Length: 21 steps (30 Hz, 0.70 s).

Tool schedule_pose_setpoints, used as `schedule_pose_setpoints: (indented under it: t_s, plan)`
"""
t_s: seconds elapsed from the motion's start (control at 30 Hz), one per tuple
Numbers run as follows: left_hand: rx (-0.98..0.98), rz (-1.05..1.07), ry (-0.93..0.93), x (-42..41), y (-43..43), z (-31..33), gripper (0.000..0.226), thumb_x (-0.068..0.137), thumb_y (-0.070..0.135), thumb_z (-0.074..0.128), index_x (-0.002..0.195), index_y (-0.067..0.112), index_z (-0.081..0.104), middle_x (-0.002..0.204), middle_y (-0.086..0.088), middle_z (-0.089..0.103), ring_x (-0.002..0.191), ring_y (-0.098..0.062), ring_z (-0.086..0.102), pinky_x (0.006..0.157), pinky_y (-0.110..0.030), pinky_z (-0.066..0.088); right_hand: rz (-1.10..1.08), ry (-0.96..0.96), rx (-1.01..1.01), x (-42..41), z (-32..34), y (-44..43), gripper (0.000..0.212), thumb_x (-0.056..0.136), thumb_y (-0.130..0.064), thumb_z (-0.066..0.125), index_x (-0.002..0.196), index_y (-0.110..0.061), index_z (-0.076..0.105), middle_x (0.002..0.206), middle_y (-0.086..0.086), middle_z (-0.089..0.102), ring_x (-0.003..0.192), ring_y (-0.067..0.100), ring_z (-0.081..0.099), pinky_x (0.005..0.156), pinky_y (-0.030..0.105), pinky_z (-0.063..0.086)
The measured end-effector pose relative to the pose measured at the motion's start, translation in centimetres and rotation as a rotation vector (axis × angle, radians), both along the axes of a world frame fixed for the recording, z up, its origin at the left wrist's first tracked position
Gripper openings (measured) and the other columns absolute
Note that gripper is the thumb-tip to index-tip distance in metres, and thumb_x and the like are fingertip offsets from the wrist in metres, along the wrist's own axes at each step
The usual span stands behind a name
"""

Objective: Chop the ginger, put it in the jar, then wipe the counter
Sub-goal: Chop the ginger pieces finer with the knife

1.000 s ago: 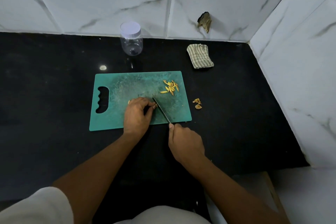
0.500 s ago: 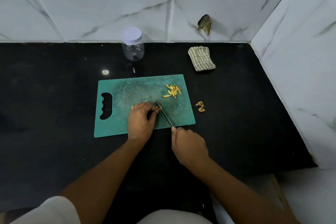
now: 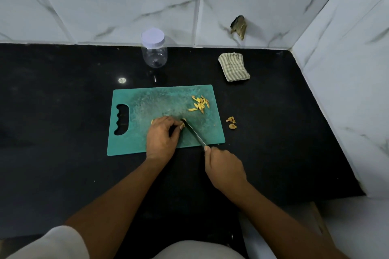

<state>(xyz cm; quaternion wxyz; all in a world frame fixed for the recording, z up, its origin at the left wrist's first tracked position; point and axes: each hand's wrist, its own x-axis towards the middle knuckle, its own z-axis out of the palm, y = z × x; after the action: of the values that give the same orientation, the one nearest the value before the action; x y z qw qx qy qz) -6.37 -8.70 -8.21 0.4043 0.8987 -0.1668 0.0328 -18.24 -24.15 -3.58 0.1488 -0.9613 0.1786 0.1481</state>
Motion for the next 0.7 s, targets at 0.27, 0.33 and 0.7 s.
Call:
schedule_pose_setpoints:
  t_s: [0.27,0.33,0.7]
  plan:
    - [-0.018,0.008,0.026,0.0,0.1,0.5,0.002,0.093,0.024,0.073,0.095,0.024,0.073,0.093,0.010,0.069,0.089,-0.013,0.057,0.076,-0.034,0.049,-0.054,-0.119,0.233,1.7,-0.4,0.5,0.054,0.112,-0.045,0.021,0.076,-0.020,0.053,0.073,0.001,0.059,0.072,0.020,0.060,0.067,0.038,0.045]
    - [-0.012,0.007,0.023,0.0,0.1,0.5,0.002,0.093,0.025,0.072,0.095,0.024,0.073,0.092,0.010,0.069,0.088,-0.013,0.056,0.076,-0.035,0.049,-0.067,-0.137,0.278,0.9,-0.4,0.4,0.052,0.112,-0.046,0.023,0.075,-0.021,0.052,0.068,-0.002,0.055,0.066,0.015,0.055,0.063,0.036,0.040]
    - [-0.047,0.021,0.031,-0.1,0.1,0.2,0.004,0.091,0.020,0.075,0.091,0.024,0.074,0.093,0.011,0.071,0.090,-0.012,0.057,0.076,-0.029,0.046,-0.029,-0.116,0.221,-0.2,-0.1,1.4,0.048,0.111,-0.047,0.023,0.077,-0.026,0.049,0.069,-0.002,0.057,0.062,0.009,0.055,0.057,0.030,0.035]
